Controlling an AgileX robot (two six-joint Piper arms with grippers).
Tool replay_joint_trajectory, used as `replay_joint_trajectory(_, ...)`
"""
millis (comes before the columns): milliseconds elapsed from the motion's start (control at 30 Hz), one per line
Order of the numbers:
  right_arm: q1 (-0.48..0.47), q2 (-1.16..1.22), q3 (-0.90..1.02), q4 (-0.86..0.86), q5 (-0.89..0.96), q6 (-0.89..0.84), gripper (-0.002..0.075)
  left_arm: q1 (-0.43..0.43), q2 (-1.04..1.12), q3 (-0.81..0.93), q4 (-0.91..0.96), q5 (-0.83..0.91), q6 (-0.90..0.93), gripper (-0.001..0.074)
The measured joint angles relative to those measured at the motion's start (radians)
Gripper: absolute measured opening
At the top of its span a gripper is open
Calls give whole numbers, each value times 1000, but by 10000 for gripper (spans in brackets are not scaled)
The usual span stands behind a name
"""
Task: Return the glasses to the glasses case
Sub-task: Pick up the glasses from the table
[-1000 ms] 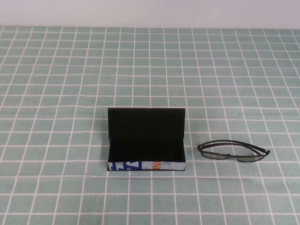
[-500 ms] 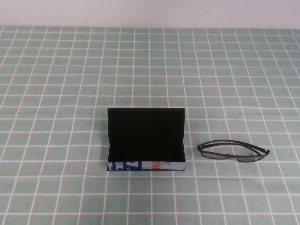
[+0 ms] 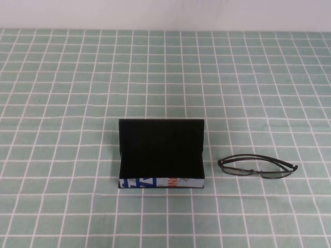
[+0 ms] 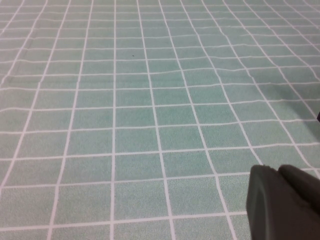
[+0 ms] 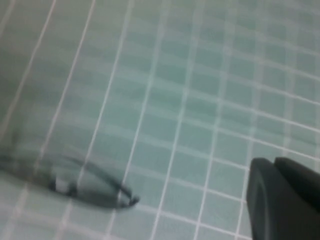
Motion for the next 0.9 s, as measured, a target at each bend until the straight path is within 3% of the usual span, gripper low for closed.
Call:
replay_joint_trajectory(233,126,201,-4,35,67,-585,-14,0,0,0,0,0,0,-2)
replay_joint_trajectory(333,172,244,-6,43,70,-753,-14,0,0,0,0,0,0,-2)
replay_joint_trajectory(733,209,367,-6,195,29,-954,-10,0,0,0,0,0,0,-2)
replay_joint_trajectory(800,209,380,-6,248,29,-1025,15,0,0,0,0,0,0,-2)
replay_joint_trajectory(900,211,385,-6,304,15,-1075,116,0,0,0,0,0,0,-2)
